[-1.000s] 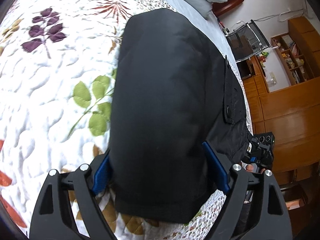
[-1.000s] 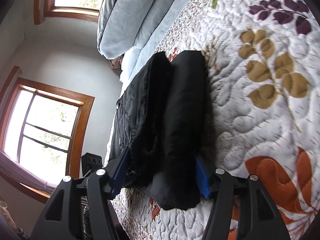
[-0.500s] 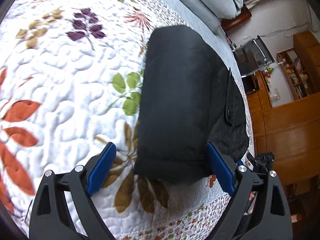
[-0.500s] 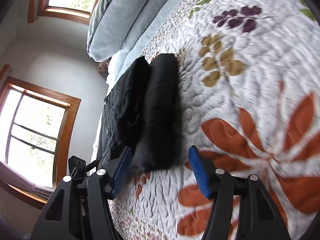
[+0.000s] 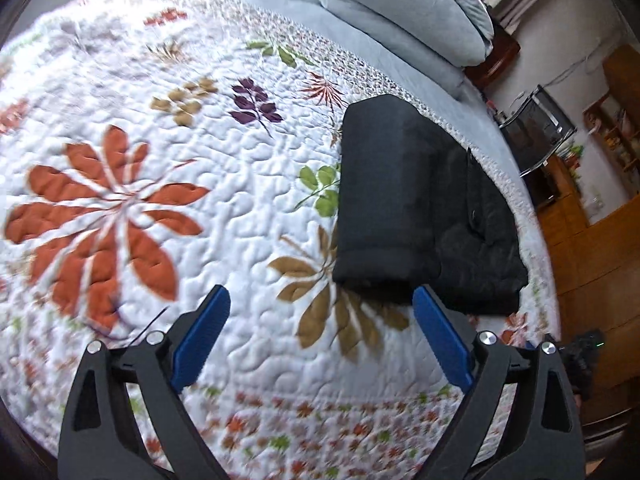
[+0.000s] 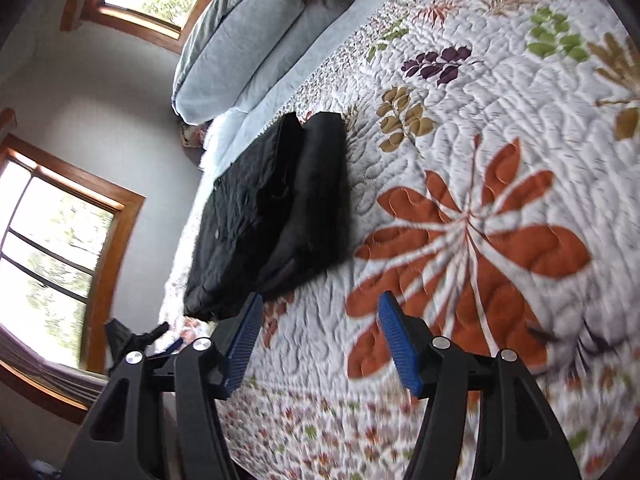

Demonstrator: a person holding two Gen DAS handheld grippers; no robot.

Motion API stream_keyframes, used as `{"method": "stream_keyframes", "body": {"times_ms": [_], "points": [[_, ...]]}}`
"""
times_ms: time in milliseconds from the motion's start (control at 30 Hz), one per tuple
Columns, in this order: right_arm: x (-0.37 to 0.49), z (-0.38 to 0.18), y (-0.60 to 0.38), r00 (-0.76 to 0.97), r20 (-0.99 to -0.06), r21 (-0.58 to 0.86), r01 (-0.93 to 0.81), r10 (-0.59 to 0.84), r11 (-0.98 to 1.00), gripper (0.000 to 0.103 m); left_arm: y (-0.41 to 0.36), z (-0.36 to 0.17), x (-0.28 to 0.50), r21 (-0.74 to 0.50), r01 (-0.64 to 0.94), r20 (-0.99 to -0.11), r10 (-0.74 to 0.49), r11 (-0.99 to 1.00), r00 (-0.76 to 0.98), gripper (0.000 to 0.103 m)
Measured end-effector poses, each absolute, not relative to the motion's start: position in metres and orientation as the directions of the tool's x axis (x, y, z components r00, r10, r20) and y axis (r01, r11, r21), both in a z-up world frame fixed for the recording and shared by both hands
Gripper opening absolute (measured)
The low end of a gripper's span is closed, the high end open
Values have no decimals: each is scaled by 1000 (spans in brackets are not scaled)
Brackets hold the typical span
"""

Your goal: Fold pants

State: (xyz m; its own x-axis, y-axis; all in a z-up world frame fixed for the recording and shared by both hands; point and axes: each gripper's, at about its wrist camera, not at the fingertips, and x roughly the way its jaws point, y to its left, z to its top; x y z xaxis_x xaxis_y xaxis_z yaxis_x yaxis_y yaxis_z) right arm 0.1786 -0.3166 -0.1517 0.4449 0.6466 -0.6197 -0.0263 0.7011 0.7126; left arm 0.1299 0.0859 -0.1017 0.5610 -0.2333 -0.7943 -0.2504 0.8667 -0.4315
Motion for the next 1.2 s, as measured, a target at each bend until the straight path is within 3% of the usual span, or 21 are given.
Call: {"method": "stream_keyframes", "body": {"times_ms": [100, 267, 633, 900, 1200], "points": [[159, -142, -310, 462, -685, 624, -27, 563, 781, 81, 73, -92, 114, -356, -232, -803, -169, 905, 572, 96], [130, -124, -295, 491, -758, 467, -54, 430, 883, 99, 53, -86, 95, -322, -184, -811, -170, 929, 559, 97], [112, -119, -284, 466, -799, 412, -36, 380, 910, 99, 25, -72, 70, -278, -140, -802, -149, 950, 579, 97], [165, -118, -248, 450, -676, 624, -72, 584, 778, 99, 4, -40, 77, -248, -51, -743, -156, 967, 651, 97], [238, -135, -224, 467, -679, 644, 9, 566, 765, 98, 6, -37, 96, -235, -50, -729, -142, 971, 670, 98]]}}
